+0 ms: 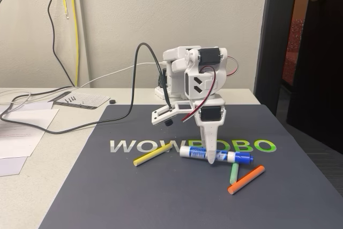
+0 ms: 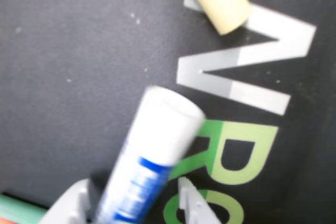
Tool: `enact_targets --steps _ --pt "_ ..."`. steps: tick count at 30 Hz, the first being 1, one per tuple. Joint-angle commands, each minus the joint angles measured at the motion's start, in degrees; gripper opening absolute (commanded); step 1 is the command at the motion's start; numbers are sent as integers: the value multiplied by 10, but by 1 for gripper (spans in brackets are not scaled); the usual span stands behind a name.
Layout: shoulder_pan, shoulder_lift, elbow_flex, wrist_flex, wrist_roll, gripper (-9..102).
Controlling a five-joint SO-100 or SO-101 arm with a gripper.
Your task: Pick up the blue marker.
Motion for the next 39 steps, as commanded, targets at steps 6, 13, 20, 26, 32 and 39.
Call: enact_targets --steps 6,13,20,26,32,39 --pt "-7 7 -20 84 -4 13" --pt "-9 7 -25 83 3 4" --pt "-10 31 -27 77 18 0" --pt "-1 102 -33 92 51 0" --pt "12 221 -45 103 80 0" --pt "34 422 26 104 57 0"
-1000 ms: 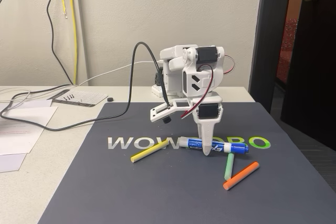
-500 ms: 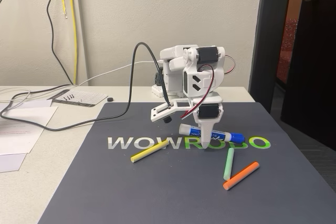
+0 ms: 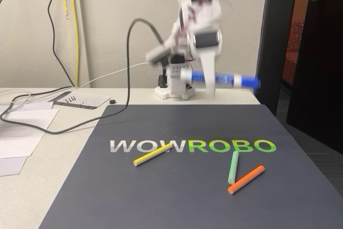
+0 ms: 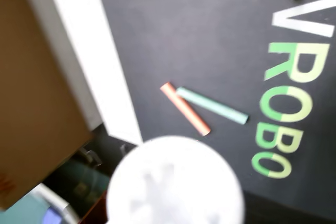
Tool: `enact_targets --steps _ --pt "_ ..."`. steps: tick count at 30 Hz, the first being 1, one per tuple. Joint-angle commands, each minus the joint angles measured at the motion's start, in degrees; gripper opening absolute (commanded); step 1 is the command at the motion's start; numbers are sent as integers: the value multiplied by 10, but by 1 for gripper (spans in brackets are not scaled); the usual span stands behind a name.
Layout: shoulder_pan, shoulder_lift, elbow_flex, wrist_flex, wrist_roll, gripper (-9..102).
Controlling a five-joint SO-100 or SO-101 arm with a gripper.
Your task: Pick up the blue marker.
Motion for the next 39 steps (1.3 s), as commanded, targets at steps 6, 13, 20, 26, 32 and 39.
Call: enact_targets --steps 6,13,20,26,32,39 --pt "52 375 241 100 -73 0" --pt "98 456 304 101 -93 0" --pt "131 495 314 79 -140 0" --pt "132 528 316 76 -158 0" --pt "109 740 717 -126 -152 0" --pt "112 928 1141 -382 -174 0"
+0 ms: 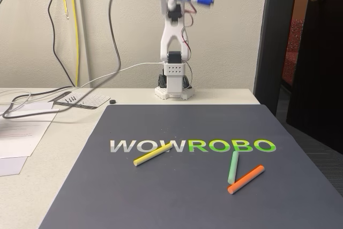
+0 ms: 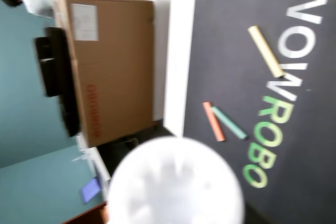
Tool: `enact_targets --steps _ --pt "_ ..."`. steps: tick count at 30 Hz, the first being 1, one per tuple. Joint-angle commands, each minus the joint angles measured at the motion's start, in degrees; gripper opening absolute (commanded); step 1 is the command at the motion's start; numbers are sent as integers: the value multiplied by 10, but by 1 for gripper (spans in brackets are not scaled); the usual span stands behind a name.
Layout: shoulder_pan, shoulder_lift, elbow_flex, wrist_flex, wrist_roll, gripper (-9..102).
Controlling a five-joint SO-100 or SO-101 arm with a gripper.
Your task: Pick up the blue marker.
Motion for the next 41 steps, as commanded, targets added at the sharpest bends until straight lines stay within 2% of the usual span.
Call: enact_targets --steps 1,9,41 --pt "2 85 209 -114 -1 0" --pt "11 164 365 -216 -6 0" --pt "9 181 371 -207 -6 0"
